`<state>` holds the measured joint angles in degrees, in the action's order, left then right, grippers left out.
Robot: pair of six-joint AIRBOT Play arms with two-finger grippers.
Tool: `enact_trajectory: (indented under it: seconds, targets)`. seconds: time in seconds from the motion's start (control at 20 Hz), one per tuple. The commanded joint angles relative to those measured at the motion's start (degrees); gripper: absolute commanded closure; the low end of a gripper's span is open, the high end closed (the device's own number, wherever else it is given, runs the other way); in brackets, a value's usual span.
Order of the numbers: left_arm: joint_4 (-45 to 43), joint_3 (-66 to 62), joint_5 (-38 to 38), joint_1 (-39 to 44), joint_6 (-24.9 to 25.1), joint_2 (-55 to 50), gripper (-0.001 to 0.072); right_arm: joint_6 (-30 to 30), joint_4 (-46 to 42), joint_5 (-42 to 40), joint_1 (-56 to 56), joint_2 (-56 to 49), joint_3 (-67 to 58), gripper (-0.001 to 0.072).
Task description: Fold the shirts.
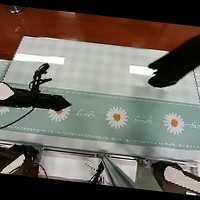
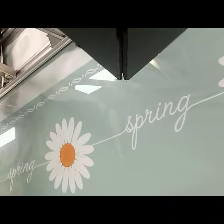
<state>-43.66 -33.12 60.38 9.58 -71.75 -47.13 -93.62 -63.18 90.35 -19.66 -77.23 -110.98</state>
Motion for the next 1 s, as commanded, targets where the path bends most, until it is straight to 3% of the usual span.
enact_trajectory:
  seconds: [0.0, 0.15, 0.35, 0.6, 0.8, 0.85, 0.95]
  targets:
    - [0.0, 0.0, 0.0, 1.3, 0.2, 0.0, 0.0676, -0.8, -1.8, 10.8, -10.1, 1.2, -1.1, 0.0688]
    - [0.0, 0.0, -0.9, 1.5, 0.2, 0.0, 0.0676, -0.3, -6.7, 16.0, -14.8, 4.0, 1.1, 0.0687]
    - [0.0, 0.0, -2.6, 1.5, 0.2, 0.0, 0.0676, -0.3, -12.5, 16.0, -21.7, 13.7, 15.7, 0.0687]
    - [0.0, 0.0, -4.7, 1.5, 0.2, 0.0, 0.0676, -1.2, -35.3, 15.9, -33.9, 26.3, 34.6, 0.0687]
    - [0.1, 0.0, -4.9, 1.5, 0.2, 0.0, 0.0676, -2.2, -41.8, 15.5, -38.5, 34.6, 45.1, 0.0684]
    - [0.0, 0.0, -4.9, 1.5, 0.2, 0.0, 0.0676, -3.5, -44.4, 15.2, -38.5, 36.2, 47.2, 0.0624]
    - [0.2, 0.0, -4.9, 1.5, 0.2, 0.0, 0.0676, -4.0, -45.6, 13.5, -38.4, 38.8, 51.0, 0.0139]
